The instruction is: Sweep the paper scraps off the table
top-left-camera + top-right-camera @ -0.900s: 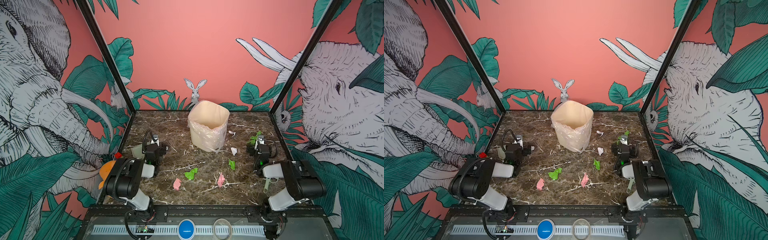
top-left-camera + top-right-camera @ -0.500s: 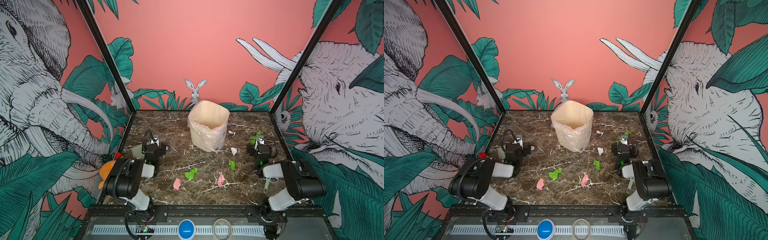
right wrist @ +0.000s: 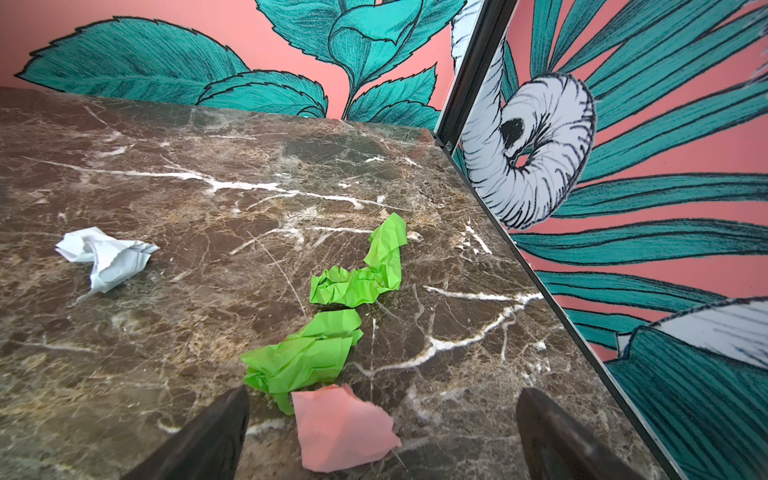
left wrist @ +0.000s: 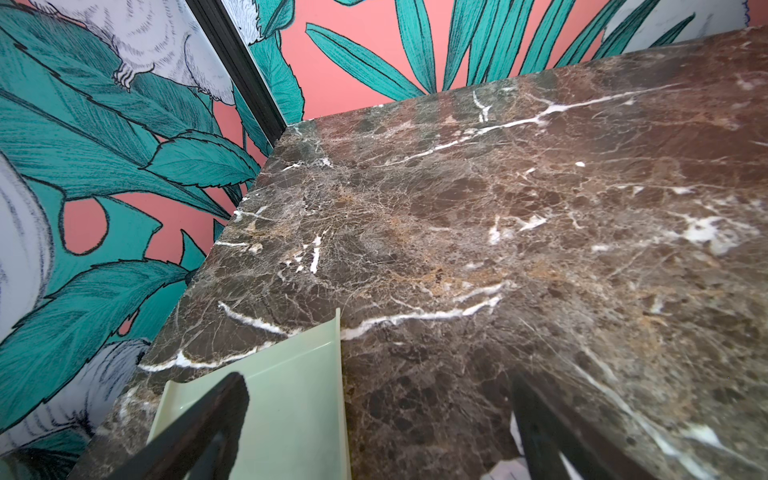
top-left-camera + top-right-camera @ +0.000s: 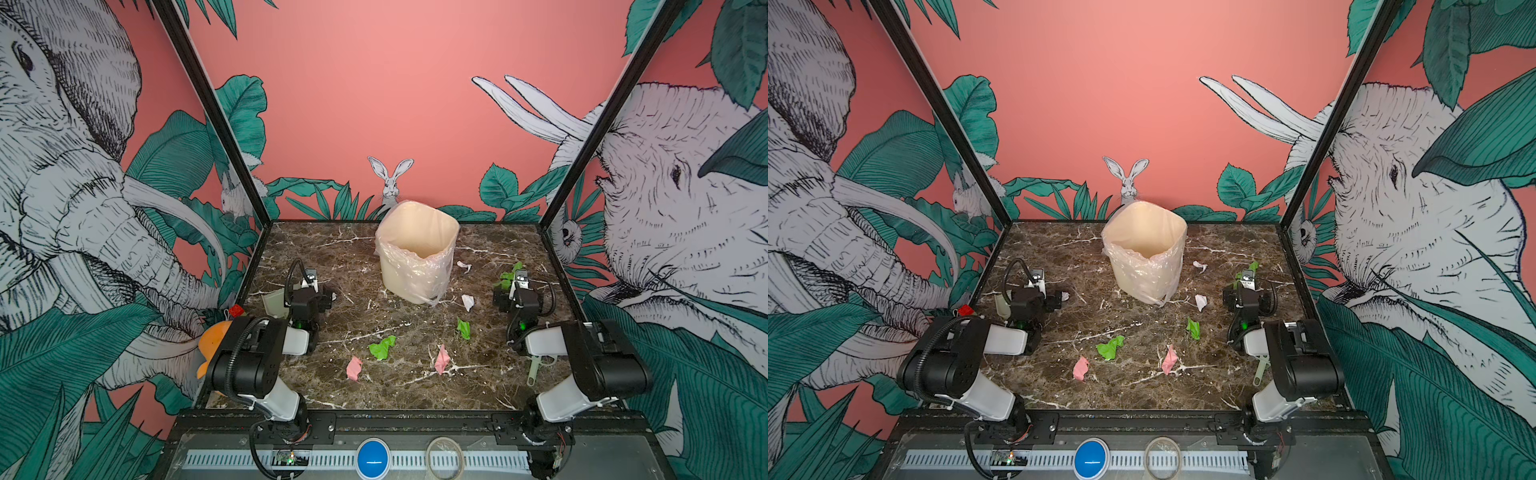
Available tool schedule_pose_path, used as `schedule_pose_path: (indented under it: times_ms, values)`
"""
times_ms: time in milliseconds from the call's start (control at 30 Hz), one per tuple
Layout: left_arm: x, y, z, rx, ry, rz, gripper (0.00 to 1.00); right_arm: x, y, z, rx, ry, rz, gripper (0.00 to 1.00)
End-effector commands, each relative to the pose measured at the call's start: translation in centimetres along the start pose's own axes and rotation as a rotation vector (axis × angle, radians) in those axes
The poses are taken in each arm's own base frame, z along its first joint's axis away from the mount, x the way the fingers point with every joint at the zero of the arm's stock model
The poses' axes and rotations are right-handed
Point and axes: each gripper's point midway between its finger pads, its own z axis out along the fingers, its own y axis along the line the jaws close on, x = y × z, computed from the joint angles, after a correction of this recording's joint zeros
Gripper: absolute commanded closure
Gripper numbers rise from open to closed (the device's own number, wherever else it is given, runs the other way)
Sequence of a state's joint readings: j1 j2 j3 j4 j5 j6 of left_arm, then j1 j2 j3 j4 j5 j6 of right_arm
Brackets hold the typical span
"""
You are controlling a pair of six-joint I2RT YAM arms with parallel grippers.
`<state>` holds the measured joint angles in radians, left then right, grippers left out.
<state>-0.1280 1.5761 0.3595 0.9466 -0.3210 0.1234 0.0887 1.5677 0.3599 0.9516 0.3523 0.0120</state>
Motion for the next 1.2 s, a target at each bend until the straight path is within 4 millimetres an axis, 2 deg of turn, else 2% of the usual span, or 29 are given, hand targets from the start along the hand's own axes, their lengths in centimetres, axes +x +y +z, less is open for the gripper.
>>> schedule_pose_path:
  times_ms: [0,433,533,667,733,833,1000,1167]
  values:
    - [-1.4,0.3,0.1,-0.002,-0.034,-0.025,0.0,-1.2,-0.4,-0.1,0.017,-0.036,0.022,0.01]
    - [-1.5,0.3,0.0,-0.001,-0.039,-0.027,0.0,-1.3,-0.4,-0.1,0.017,-0.041,0.02,0.01]
    - [-2.1,0.0,-0.3,0.022,-0.049,-0.016,0.0,-2.8,-0.4,-0.7,0.004,-0.019,0.003,0.01]
    - [-4.0,-0.4,-1.1,0.086,0.018,0.022,0.0,-6.5,-0.4,-2.4,-0.029,0.017,0.004,0.01]
    - [-5.6,-0.1,-1.5,0.097,0.033,0.031,0.0,-8.5,0.2,-3.5,-0.085,0.039,0.044,0.01]
    - [-7.9,0.3,-2.7,0.115,0.047,0.009,0.0,-11.1,2.6,-5.2,-0.212,0.088,0.111,0.01]
    - [-11.4,0.6,-5.0,0.132,0.093,-0.017,0.01,-15.9,8.3,-8.5,-0.506,0.096,0.302,0.02]
    - [-14.6,0.2,-6.6,0.162,0.13,-0.016,0.0,-19.4,12.4,-9.8,-0.687,0.136,0.451,0.01]
